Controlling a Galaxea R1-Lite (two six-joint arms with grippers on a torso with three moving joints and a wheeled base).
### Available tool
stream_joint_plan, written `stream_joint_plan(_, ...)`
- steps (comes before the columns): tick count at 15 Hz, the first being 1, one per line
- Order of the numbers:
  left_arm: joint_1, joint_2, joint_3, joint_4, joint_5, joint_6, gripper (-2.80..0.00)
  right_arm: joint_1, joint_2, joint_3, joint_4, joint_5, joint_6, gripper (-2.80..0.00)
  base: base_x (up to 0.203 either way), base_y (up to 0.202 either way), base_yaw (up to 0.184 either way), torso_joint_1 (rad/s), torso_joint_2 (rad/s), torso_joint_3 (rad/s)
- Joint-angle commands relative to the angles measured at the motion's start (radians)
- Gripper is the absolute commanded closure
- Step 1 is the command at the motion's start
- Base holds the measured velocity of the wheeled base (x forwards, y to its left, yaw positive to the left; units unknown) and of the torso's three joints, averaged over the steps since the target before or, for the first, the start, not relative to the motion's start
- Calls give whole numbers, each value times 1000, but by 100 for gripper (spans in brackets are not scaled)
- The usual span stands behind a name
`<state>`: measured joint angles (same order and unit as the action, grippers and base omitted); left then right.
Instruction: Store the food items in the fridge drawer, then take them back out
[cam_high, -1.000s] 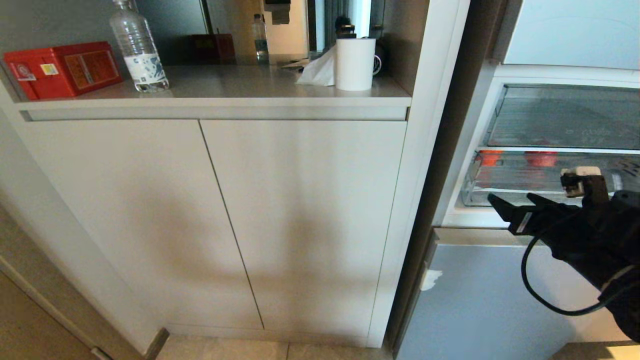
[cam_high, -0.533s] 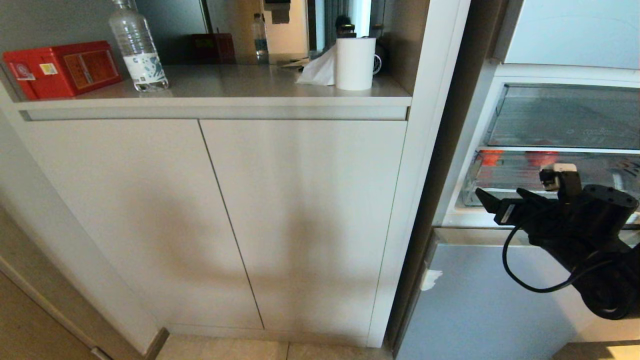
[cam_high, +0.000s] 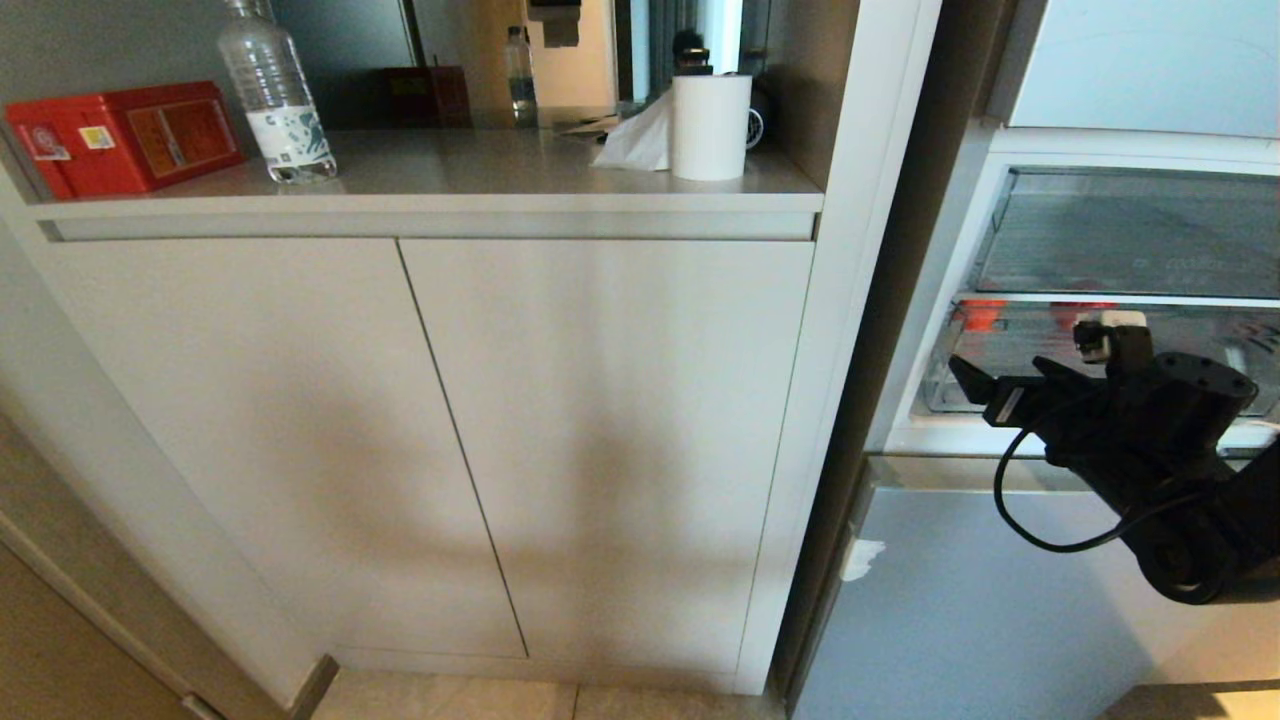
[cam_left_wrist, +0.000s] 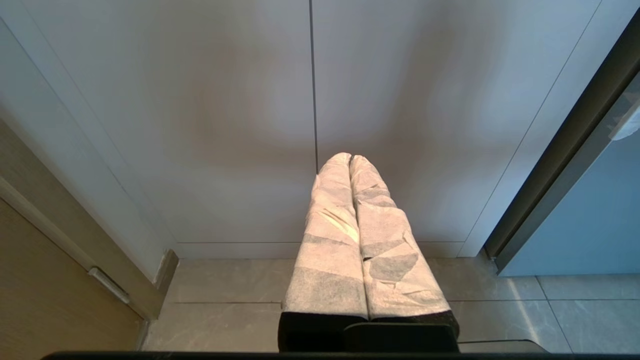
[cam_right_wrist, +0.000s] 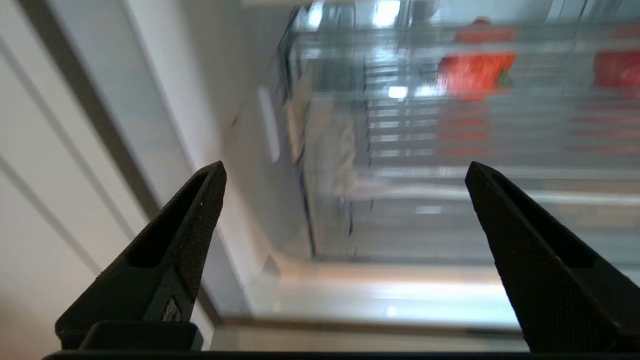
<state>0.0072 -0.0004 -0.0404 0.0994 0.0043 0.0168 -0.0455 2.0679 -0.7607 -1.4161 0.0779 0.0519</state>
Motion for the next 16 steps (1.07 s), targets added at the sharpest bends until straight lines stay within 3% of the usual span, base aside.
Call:
stream_joint_plan(1, 0, 0, 0, 0, 0, 0, 0, 1, 21, -27, -5, 0, 0, -280, 0, 0, 0, 0, 0, 0)
stream_joint_plan(15, 0, 0, -1, 0, 0, 0, 0, 4, 56, -156, 80, 0, 23, -280, 0, 0, 0, 0, 0, 0)
stream_joint_plan(16, 0, 0, 1, 0, 0, 0, 0, 5, 59, -165, 89, 0, 23, 0, 0, 0, 0, 0, 0, 0)
